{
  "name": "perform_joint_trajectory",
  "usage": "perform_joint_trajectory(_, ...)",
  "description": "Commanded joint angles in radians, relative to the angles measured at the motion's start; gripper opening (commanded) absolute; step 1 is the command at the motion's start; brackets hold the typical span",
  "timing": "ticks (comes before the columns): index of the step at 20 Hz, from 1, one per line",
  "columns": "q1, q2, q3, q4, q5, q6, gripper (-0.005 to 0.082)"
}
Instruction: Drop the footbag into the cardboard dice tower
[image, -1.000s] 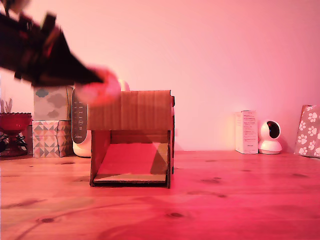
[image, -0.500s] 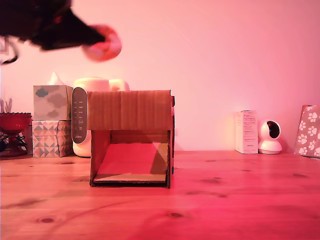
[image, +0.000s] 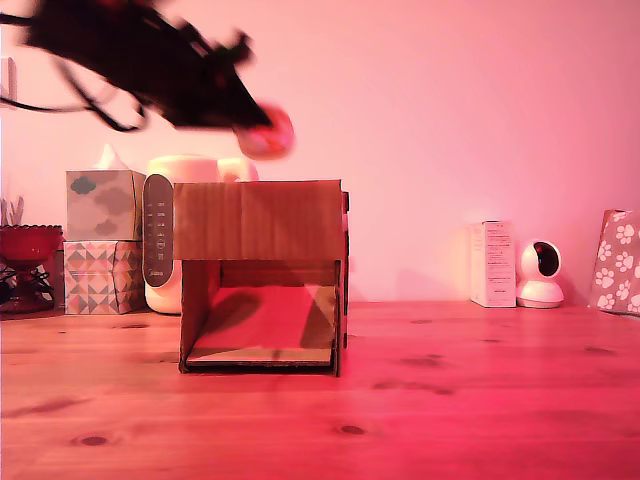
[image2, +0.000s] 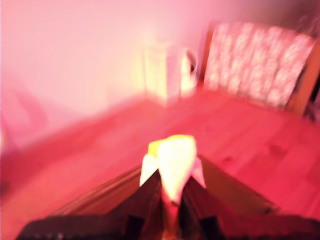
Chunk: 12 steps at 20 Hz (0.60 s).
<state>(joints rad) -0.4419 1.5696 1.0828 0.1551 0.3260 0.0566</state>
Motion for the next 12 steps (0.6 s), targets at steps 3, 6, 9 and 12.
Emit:
perform_joint_trajectory(3, 0.003, 0.044, 0.089, -0.117, -0.008, 0.006, -0.0023)
perform_joint_trajectory(6, 0.003, 0.045, 0.09, -0.119, -0.008, 0.008, -0.0023)
perform_joint_trajectory(9, 0.003, 0.045, 0.09, -0.135, -0.007, 0.008, -0.0023)
perform_joint_trajectory(12, 0.005, 0.039, 0.098, -0.161, -0.03, 0.008, 0.0154)
